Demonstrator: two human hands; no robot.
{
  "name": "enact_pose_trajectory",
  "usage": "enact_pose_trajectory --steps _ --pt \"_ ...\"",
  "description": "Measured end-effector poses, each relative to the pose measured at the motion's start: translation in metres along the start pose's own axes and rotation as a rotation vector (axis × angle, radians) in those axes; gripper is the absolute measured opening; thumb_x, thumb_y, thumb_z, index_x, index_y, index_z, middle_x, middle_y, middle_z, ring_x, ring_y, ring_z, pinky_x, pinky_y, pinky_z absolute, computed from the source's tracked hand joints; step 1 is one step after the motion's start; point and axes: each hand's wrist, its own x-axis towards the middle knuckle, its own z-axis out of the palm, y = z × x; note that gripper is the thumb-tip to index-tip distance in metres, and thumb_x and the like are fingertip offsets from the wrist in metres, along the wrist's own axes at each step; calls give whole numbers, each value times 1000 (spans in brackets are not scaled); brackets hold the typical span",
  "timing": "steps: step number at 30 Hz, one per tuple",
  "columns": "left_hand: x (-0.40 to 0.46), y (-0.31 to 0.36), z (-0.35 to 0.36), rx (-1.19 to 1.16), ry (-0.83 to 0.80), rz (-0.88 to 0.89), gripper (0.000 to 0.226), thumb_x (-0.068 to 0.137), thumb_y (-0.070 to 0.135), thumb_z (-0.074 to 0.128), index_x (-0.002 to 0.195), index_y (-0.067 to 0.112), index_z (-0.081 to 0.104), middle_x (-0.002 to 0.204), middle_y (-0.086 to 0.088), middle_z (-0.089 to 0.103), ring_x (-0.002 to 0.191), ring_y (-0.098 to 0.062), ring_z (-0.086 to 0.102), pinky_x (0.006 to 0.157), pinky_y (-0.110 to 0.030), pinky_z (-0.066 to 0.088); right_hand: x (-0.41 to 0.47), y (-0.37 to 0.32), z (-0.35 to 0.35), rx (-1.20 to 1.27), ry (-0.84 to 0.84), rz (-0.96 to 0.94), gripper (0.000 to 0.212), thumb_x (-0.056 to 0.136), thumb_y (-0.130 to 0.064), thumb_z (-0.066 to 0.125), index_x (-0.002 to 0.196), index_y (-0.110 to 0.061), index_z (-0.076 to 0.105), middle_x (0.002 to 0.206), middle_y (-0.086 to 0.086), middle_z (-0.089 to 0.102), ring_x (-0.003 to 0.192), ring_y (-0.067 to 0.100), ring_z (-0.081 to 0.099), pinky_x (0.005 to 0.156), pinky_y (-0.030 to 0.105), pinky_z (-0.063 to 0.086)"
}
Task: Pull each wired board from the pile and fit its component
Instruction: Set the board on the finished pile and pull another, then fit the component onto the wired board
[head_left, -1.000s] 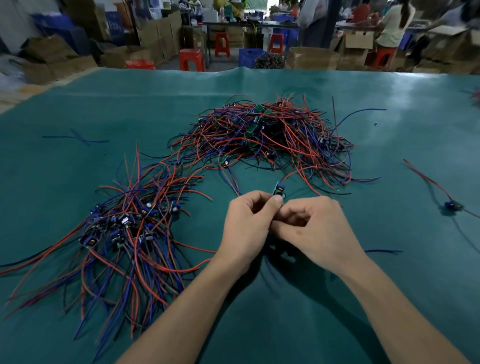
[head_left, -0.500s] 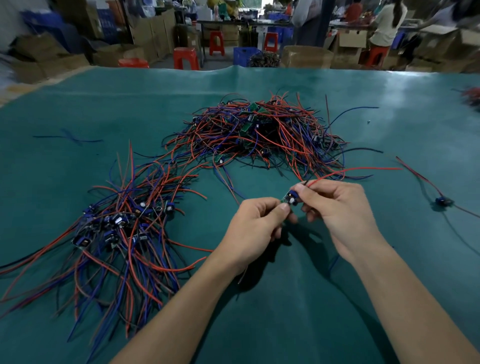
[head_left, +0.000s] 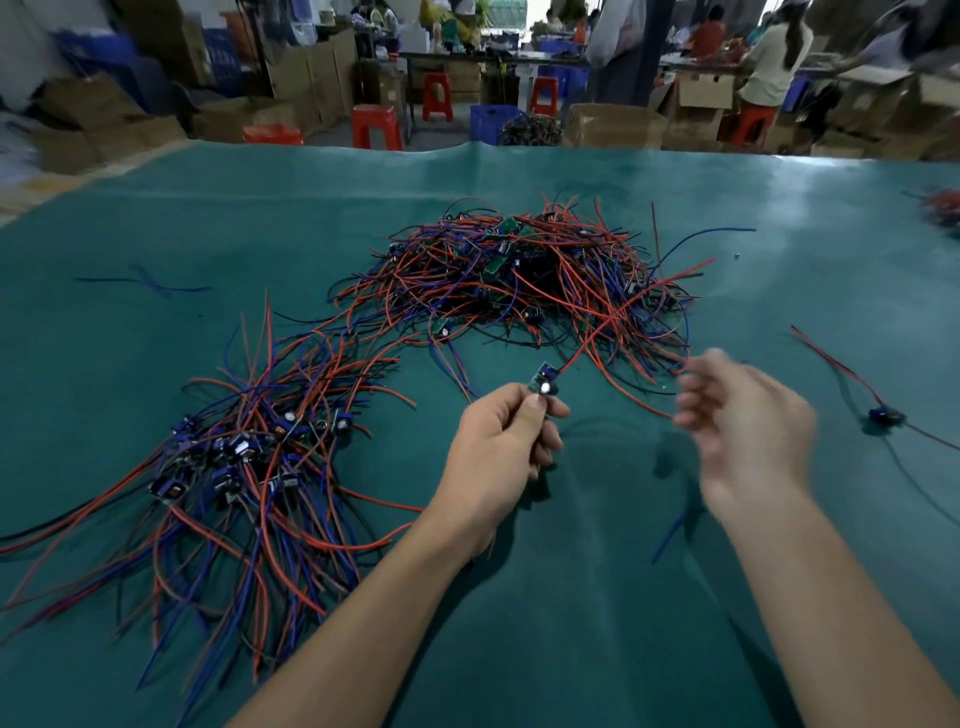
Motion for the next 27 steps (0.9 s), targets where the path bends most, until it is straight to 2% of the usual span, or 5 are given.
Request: enact_pose_trajectory --steps 4,13,19,23,27 --pt "-2 2 0 46 -118 46 30 108 8 41 85 13 59 60 5 62 49 -3 49 49 -13 36 -32 23 23 -432 -493 -215 7 88 -24 78 82 -21 77 75 -2 75 67 10 65 56 22 50" --pt "-3 1 2 145 -332 86 25 108 9 43 92 9 62 71 -5 68 64 -6 55 64 -14 43 -22 -37 36 -217 -302 -467 8 86 -20 79 78 -21 76 67 -10 71 60 5 57 56 20 49" --pt "-5 -8 7 277 -279 90 33 104 12 48 76 26 60 68 6 66 61 -7 60 63 -25 45 -57 -77 130 -135 -690 -384 23 83 -32 80 70 -13 75 66 -2 70 59 10 58 51 21 47" --pt "-5 -6 3 270 -211 140 29 94 4 51 74 23 59 58 15 60 52 6 53 54 -12 40 -71 -50 185 -756 -999 -395 68 85 -64 68 79 3 72 75 16 74 58 22 66 48 28 52" --pt "-2 -9 3 268 -193 60 10 98 15 56 95 15 65 68 4 70 59 -8 62 57 -19 46 -13 -20 157 -1460 -697 -502 52 86 -63 66 95 -12 73 101 17 73 94 32 70 84 38 58"
